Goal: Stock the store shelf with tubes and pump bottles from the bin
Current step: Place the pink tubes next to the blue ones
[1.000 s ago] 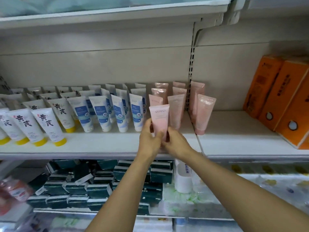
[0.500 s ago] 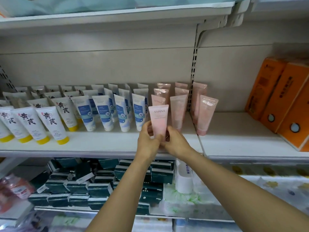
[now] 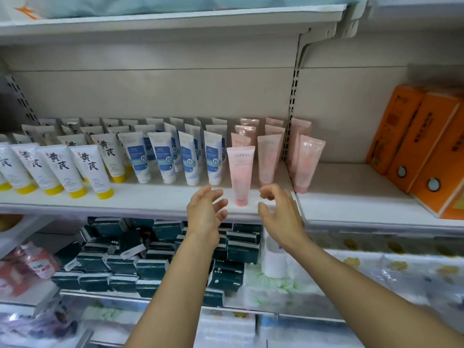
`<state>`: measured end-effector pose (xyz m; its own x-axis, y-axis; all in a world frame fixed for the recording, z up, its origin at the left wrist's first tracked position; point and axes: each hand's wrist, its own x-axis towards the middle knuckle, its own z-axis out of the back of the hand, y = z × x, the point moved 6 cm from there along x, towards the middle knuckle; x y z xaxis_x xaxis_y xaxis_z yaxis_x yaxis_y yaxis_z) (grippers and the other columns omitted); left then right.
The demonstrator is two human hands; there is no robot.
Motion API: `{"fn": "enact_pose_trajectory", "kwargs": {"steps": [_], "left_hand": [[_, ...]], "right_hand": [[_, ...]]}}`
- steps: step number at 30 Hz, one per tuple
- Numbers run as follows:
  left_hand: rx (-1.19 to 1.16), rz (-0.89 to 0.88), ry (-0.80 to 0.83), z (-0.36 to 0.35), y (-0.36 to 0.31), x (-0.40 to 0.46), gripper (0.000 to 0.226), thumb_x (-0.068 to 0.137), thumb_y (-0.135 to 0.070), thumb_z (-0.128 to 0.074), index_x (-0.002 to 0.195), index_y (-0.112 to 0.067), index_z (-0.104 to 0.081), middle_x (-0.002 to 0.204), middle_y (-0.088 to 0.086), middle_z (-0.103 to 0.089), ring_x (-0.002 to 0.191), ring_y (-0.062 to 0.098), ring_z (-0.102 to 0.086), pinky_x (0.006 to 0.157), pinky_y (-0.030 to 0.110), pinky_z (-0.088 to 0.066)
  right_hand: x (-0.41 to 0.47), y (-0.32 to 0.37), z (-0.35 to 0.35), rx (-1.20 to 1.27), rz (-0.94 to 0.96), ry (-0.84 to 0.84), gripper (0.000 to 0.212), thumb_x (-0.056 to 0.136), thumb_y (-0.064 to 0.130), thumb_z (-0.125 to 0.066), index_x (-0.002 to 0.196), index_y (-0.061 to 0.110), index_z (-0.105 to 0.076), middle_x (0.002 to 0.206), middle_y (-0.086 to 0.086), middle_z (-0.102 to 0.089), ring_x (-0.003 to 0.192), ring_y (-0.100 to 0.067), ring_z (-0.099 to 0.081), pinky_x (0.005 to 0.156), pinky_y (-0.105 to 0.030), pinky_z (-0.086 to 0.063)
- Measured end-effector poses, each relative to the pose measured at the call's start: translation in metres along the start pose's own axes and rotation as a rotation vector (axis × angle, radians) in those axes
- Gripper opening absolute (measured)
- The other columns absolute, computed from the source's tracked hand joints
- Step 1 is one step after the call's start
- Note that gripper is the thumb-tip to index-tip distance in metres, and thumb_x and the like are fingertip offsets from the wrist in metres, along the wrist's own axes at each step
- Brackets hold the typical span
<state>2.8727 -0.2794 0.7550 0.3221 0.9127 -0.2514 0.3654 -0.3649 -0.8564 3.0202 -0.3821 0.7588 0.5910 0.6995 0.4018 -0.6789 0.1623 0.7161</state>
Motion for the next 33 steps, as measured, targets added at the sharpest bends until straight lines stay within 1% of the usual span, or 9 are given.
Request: {"fn": "enact_pose_trajectory", "kwargs": {"steps": [2,6,10,16,18,22,25,30,33], "left_hand": [[-0.03,0.016,0.001,0.008,0.003,-0.01,0.026,0.092,-0.005,-0.056,0.115,-0.016,-0.057,0.093,0.004,-0.067,0.071,0.016,-0.059,0.06,0.026,-0.044],[-0.033,0.06,0.02,0.026,0.013,-0.025,0.021,0.093,-0.008,-0.057,0.111,-0.018,-0.059,0.086,0.003,-0.068,0.066,0.013,-0.057,0.058,0.025,-0.044],[-0.034,0.123,0.016,0.051,0.021,-0.033,0.026,0.094,-0.015,-0.058,0.119,-0.011,-0.061,0.076,0.0,-0.067,0.057,0.01,-0.057,0.055,0.024,-0.044],[-0.056,0.16,-0.117,0.117,0.018,-0.04,0.023,0.094,-0.019,-0.059,0.116,-0.011,-0.062,0.078,0.0,-0.067,0.057,0.01,-0.057,0.051,0.023,-0.045],[-0.052,0.154,-0.164,0.141,0.012,-0.042,0.016,0.094,-0.019,-0.059,0.107,-0.012,-0.064,0.079,0.0,-0.068,0.059,0.011,-0.057,0.052,0.023,-0.045],[0.003,0.092,-0.244,0.193,-0.007,-0.047,0.011,0.096,-0.02,-0.056,0.099,-0.014,-0.064,0.078,0.0,-0.065,0.058,0.011,-0.055,0.05,0.023,-0.043],[0.013,0.064,-0.294,0.241,-0.024,-0.052,0.01,0.096,-0.02,-0.055,0.097,-0.016,-0.064,0.075,-0.002,-0.065,0.057,0.012,-0.054,0.052,0.024,-0.043],[-0.022,0.062,-0.402,0.334,-0.058,-0.062,0.009,0.096,-0.019,-0.055,0.091,-0.016,-0.062,0.073,-0.002,-0.065,0.056,0.011,-0.055,0.048,0.022,-0.043],[-0.042,0.08,-0.452,0.389,-0.076,-0.065,0.009,0.095,-0.02,-0.056,0.096,-0.014,-0.062,0.071,-0.003,-0.065,0.05,0.008,-0.056,0.046,0.021,-0.043]], "right_hand": [[-0.01,0.003,0.002,-0.016,0.011,-0.055,0.024,0.088,0.015,-0.055,0.102,0.034,-0.054,0.103,0.016,-0.055,0.102,-0.013,-0.051,0.081,-0.031,-0.04],[-0.029,0.016,-0.008,0.112,0.08,-0.07,0.022,0.089,0.009,-0.054,0.098,0.028,-0.058,0.095,0.013,-0.06,0.093,-0.01,-0.055,0.083,-0.036,-0.047],[-0.048,0.029,-0.036,0.228,0.101,0.044,0.017,0.09,0.007,-0.056,0.098,0.021,-0.06,0.09,0.01,-0.064,0.082,-0.005,-0.058,0.077,-0.031,-0.051],[-0.066,0.053,-0.09,0.294,0.093,0.212,0.02,0.09,0.005,-0.057,0.097,0.023,-0.062,0.085,0.007,-0.065,0.076,-0.009,-0.059,0.072,-0.031,-0.052],[-0.073,0.063,-0.111,0.331,0.084,0.265,0.023,0.089,0.004,-0.057,0.093,0.026,-0.062,0.085,0.007,-0.065,0.074,-0.01,-0.059,0.072,-0.031,-0.052],[-0.088,0.085,-0.158,0.351,0.079,0.377,0.031,0.088,0.005,-0.056,0.085,0.036,-0.059,0.079,0.005,-0.065,0.069,-0.019,-0.061,0.067,-0.042,-0.054],[-0.104,0.11,-0.2,0.376,0.057,0.463,0.028,0.088,0.006,-0.055,0.086,0.033,-0.061,0.076,0.002,-0.065,0.068,-0.021,-0.061,0.067,-0.047,-0.054],[-0.141,0.176,-0.272,0.435,0.064,0.573,0.032,0.088,0.001,-0.053,0.083,0.033,-0.06,0.078,0.003,-0.064,0.069,-0.016,-0.06,0.068,-0.042,-0.054],[-0.163,0.214,-0.315,0.467,0.069,0.651,0.029,0.088,-0.001,-0.052,0.084,0.026,-0.061,0.076,-0.002,-0.064,0.068,-0.019,-0.06,0.068,-0.041,-0.055]]}}
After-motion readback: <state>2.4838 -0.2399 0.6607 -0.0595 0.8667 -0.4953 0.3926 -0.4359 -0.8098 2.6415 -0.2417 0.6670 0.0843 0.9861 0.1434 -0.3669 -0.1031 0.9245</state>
